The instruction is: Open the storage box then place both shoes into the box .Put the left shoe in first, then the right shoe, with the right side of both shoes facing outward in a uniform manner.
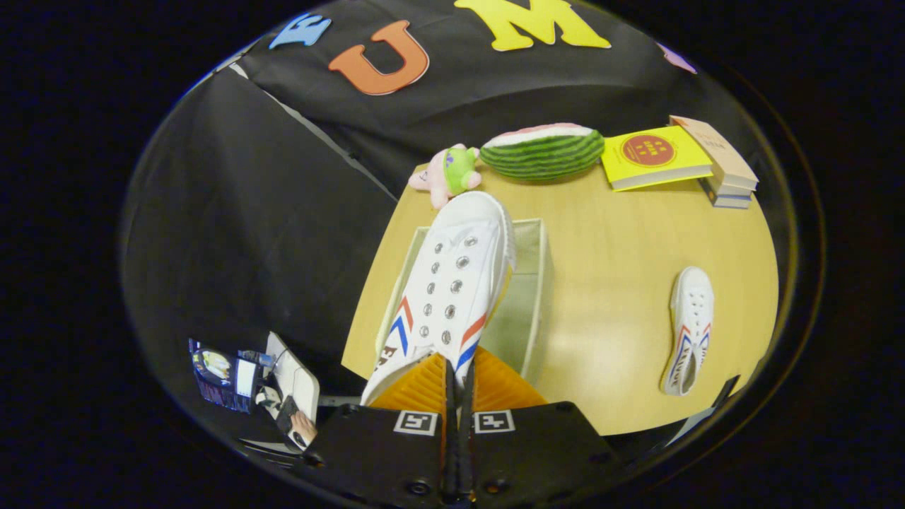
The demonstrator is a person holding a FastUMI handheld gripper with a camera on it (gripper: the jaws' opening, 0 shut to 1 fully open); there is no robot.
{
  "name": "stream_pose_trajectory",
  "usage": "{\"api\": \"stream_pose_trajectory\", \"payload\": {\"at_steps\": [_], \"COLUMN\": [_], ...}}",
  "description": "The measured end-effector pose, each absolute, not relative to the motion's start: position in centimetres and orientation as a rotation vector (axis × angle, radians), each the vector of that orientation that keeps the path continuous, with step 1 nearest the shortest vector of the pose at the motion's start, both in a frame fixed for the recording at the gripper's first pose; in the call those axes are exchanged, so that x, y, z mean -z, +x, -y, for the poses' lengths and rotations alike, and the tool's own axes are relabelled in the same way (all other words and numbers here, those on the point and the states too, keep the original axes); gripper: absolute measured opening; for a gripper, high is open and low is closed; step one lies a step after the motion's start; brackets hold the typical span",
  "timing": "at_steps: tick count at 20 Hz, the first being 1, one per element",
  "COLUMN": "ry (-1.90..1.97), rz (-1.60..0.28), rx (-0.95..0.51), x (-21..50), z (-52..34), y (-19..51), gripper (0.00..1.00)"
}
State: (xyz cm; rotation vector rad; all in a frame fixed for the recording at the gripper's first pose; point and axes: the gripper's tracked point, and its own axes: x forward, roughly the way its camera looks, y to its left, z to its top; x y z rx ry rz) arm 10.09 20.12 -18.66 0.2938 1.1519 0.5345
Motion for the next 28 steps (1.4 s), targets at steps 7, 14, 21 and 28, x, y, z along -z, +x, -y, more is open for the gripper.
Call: {"api": "stream_pose_trajectory", "payload": {"at_steps": [7,14,21,28], "ry": [0.233,0.129,0.124,0.010], "rz": [-1.164,-1.136,-1.167,-1.088], "rx": [-0.451,-0.456,-0.515,-0.471], "x": [26.0,30.0,29.7,24.4], "z": [-25.3,-27.1,-27.8,-21.2], "y": [11.5,12.0,11.3,10.8], "gripper": [0.06,0.06,0.59,1.00]}}
